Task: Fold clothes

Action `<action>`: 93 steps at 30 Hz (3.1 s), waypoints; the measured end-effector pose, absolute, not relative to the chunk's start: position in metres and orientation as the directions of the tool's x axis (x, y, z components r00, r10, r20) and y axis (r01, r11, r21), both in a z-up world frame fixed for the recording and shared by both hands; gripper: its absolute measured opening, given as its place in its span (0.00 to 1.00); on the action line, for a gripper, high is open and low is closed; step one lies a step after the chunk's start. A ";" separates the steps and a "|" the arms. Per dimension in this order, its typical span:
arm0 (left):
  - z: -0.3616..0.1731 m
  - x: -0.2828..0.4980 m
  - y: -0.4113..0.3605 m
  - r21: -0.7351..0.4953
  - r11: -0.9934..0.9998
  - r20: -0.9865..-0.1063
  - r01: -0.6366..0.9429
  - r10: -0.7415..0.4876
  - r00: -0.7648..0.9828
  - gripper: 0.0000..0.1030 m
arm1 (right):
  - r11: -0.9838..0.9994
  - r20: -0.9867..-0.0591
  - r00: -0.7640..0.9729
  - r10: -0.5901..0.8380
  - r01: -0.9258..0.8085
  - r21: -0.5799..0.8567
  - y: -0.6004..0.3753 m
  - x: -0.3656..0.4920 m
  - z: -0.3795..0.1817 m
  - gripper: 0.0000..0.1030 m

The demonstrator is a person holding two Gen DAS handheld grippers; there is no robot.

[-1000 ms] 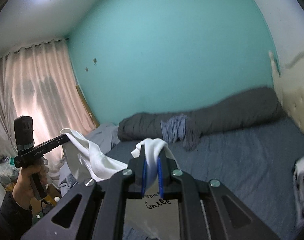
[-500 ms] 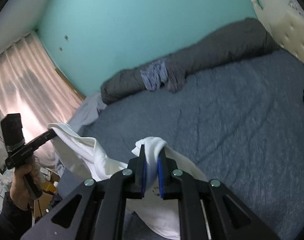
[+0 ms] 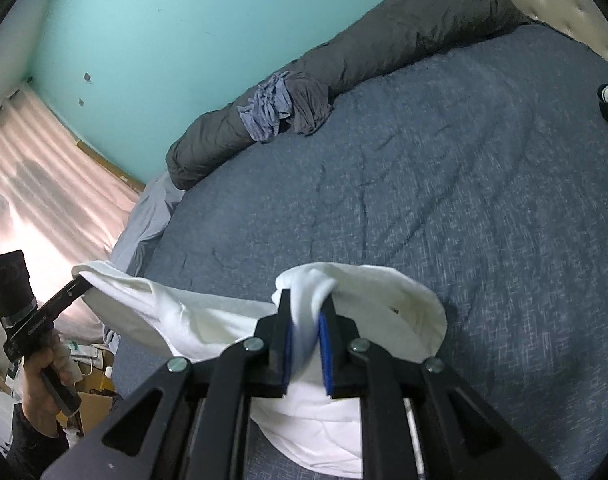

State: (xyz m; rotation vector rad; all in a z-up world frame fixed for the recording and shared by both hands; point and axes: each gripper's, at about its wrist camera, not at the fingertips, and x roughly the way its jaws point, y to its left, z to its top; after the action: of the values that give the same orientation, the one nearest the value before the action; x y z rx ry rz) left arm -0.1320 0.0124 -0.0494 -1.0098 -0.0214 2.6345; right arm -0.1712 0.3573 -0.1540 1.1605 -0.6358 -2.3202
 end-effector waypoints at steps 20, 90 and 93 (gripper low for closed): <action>-0.059 -0.142 0.024 -0.137 -0.941 -0.676 -0.309 0.317 -0.666 0.07 | -0.811 -0.656 -0.478 -0.584 0.324 0.486 0.331 -0.170 -0.150 0.46; -0.036 -0.117 -0.001 -0.168 -0.936 -0.656 -0.309 0.340 -0.673 0.07 | -0.822 -0.718 -0.479 -0.505 0.522 0.230 0.248 -0.167 -0.209 0.05; -0.036 -0.117 -0.006 -0.167 -0.940 -0.658 -0.299 0.332 -0.676 0.07 | -0.814 -0.689 -0.492 -0.532 0.523 0.255 0.258 -0.169 -0.200 0.03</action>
State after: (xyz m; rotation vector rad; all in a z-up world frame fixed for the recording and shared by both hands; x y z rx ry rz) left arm -0.1169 -0.0061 -0.0360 -1.0320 -0.0646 2.5972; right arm -0.1686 0.2578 -0.1998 1.0616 -0.0153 -2.2868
